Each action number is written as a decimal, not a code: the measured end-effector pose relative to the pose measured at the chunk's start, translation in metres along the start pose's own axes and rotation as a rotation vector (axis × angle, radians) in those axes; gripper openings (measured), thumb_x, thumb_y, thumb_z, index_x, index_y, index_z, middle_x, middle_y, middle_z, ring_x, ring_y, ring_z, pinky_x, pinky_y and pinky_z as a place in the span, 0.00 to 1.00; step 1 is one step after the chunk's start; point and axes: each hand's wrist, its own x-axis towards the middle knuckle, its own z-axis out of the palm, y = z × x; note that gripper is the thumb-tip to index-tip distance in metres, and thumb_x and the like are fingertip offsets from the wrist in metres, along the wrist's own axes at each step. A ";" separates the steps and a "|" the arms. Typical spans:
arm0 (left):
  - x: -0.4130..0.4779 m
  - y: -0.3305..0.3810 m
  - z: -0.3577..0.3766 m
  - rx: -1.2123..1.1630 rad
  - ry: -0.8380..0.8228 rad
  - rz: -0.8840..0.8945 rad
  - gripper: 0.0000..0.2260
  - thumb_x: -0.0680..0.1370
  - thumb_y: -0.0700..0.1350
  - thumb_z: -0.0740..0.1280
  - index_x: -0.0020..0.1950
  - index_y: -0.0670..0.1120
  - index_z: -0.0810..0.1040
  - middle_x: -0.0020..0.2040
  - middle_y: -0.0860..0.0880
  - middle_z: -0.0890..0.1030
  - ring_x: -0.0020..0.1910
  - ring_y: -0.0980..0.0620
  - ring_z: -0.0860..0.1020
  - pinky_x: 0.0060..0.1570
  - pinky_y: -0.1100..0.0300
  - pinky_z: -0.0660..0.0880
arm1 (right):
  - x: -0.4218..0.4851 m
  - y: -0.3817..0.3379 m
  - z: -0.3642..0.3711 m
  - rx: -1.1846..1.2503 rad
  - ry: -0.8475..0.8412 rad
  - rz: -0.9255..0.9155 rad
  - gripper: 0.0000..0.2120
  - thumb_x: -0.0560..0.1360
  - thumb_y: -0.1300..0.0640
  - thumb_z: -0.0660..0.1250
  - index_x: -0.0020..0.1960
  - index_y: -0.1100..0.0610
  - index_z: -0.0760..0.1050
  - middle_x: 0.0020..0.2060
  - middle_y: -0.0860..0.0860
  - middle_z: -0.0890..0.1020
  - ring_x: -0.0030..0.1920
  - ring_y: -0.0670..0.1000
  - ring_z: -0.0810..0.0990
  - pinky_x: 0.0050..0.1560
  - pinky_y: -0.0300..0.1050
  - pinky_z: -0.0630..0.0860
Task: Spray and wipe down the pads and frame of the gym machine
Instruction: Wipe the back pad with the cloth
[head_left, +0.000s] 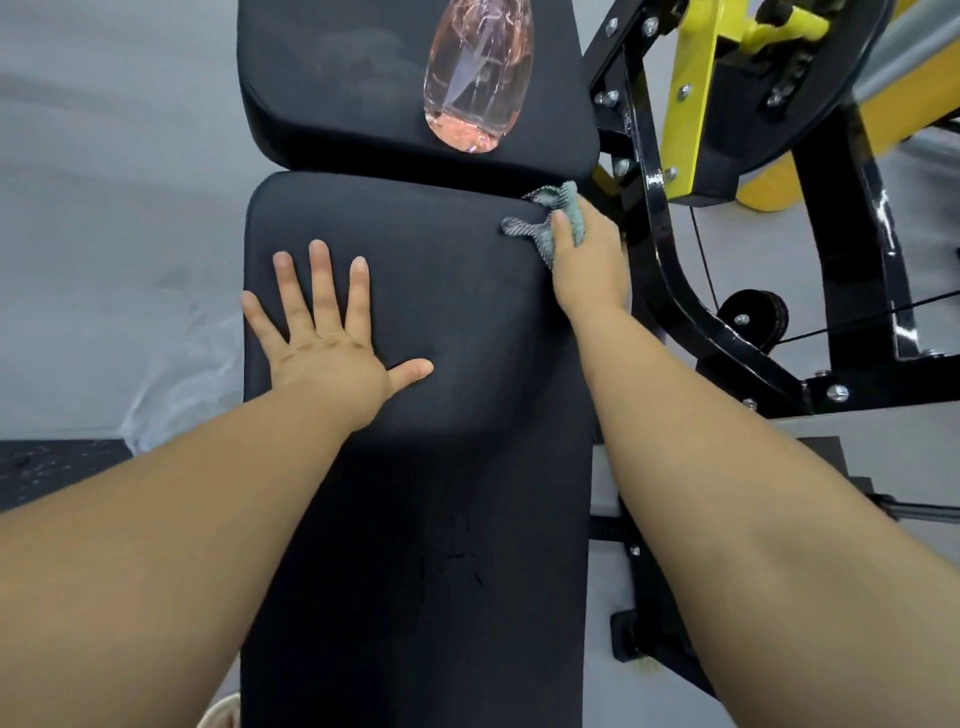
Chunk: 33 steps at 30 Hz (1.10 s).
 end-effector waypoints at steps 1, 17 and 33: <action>-0.001 0.001 -0.001 -0.004 0.000 0.002 0.47 0.68 0.77 0.46 0.63 0.50 0.19 0.70 0.43 0.22 0.70 0.38 0.26 0.67 0.36 0.34 | -0.001 0.003 0.000 -0.005 0.027 -0.002 0.19 0.80 0.47 0.54 0.70 0.46 0.67 0.64 0.48 0.73 0.60 0.50 0.74 0.55 0.42 0.69; -0.001 0.002 0.002 0.018 0.059 -0.003 0.48 0.68 0.76 0.47 0.71 0.50 0.24 0.72 0.43 0.24 0.71 0.39 0.27 0.68 0.37 0.34 | -0.034 0.027 -0.001 0.183 0.004 0.252 0.23 0.80 0.44 0.53 0.72 0.51 0.62 0.66 0.48 0.72 0.66 0.50 0.69 0.64 0.44 0.64; -0.093 0.058 0.078 0.260 0.194 0.419 0.42 0.74 0.69 0.55 0.77 0.50 0.37 0.77 0.45 0.41 0.75 0.40 0.44 0.71 0.46 0.51 | -0.121 0.083 -0.005 0.170 0.010 0.395 0.23 0.83 0.49 0.47 0.57 0.63 0.75 0.56 0.58 0.78 0.57 0.58 0.74 0.53 0.47 0.67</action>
